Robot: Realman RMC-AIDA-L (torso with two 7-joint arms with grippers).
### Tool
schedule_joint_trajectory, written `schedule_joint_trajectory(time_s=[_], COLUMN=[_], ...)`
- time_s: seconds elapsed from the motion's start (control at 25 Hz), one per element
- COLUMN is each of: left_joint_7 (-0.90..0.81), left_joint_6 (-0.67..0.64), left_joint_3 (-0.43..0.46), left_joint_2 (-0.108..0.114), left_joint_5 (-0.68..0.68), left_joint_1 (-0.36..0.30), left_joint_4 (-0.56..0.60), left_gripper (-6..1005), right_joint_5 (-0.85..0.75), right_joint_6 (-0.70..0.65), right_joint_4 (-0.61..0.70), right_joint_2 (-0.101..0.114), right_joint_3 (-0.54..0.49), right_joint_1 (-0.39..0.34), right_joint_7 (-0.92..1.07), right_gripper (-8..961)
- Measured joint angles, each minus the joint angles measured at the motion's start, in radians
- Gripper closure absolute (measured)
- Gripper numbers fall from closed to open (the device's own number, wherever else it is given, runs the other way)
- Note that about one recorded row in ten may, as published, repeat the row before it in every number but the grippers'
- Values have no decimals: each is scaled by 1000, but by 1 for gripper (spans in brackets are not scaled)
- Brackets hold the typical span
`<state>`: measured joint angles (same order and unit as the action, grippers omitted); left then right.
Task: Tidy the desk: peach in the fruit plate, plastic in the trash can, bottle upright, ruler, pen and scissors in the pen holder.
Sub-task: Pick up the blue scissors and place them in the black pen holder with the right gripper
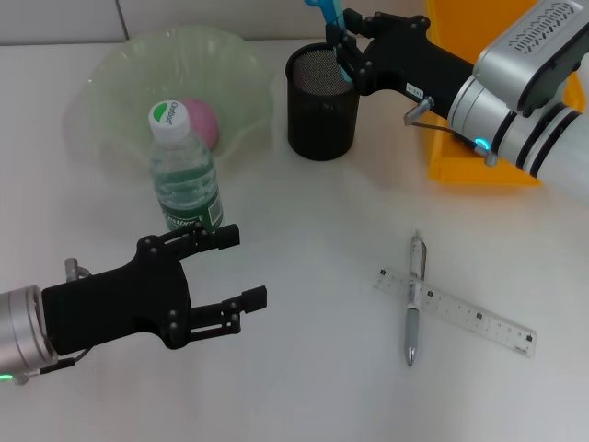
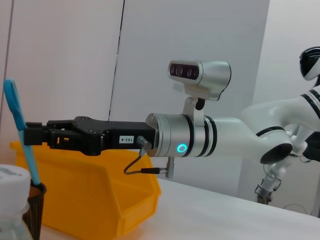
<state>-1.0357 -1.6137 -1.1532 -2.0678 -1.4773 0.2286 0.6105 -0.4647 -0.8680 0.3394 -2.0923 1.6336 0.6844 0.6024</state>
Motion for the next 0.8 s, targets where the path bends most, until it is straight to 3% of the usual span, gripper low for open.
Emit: schedule_joint_trajectory(time_s=[0.2, 0.44, 0.56, 0.8], left_joint_7=[2, 6, 8, 8], left_joint_6=[0, -4, -4, -6], left_joint_3=[2, 6, 7, 7], left_joint_2=[0, 0, 0, 1], left_joint_5=[0, 0, 0, 2], left_joint_1=[0, 0, 0, -1], left_joint_4=[0, 0, 0, 0], left_gripper=[187, 186, 186, 186], right_joint_5=[0, 0, 0, -10], right_joint_6=[0, 6, -2, -29], right_joint_4=[-1, -5, 2, 163], right_joint_2=[0, 0, 0, 7], right_joint_3=[1, 2, 1, -6], right_joint_1=[0, -6, -15, -120], right_joint_7=[0, 2, 2, 80], right_gripper=[747, 563, 534, 475])
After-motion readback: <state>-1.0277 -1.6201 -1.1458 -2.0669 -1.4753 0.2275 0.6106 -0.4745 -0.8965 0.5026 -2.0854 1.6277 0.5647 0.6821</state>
